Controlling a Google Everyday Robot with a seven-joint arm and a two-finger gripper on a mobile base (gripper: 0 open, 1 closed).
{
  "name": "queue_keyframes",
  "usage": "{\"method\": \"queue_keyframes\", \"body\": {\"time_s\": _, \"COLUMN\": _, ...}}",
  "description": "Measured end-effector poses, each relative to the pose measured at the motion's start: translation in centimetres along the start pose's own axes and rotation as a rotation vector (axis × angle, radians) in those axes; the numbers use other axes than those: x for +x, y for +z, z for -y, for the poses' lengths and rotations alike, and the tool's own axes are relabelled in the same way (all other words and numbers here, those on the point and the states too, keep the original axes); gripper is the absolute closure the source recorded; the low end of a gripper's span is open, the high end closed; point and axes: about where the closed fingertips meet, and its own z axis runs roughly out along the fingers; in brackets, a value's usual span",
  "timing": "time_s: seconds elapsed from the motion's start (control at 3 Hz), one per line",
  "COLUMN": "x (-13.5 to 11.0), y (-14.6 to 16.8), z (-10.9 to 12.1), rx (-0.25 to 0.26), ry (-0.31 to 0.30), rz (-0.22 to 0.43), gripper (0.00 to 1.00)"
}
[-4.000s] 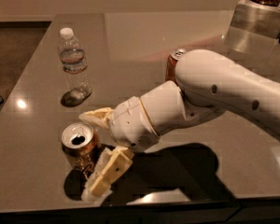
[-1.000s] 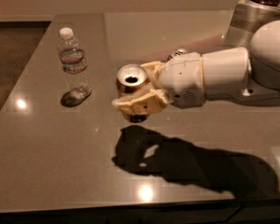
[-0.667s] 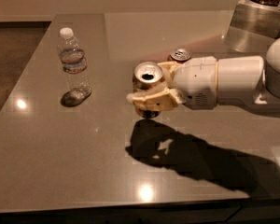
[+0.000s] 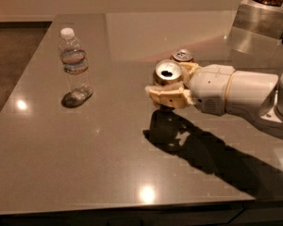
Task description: Move orange can near coke can
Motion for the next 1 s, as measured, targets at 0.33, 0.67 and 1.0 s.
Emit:
{"method": "queue_keyframes", "body": {"time_s": 0.33, "x": 0.7, "y": -0.1, "z": 1.6, "rx": 0.079, "ry": 0.008, "rz": -0.007, "gripper": 1.0}}
{"method": "queue_keyframes", "body": {"time_s": 0.67, "x": 2.1, "y": -0.9, "z": 2.8, "rx": 0.135, "ry": 0.048, "rz": -0.038, "gripper": 1.0}}
{"method": "queue_keyframes", "body": {"time_s": 1.0, "x": 3.6, "y": -1.9, "z": 4.0, "rx": 0.168, "ry": 0.117, "rz": -0.07, "gripper": 1.0}}
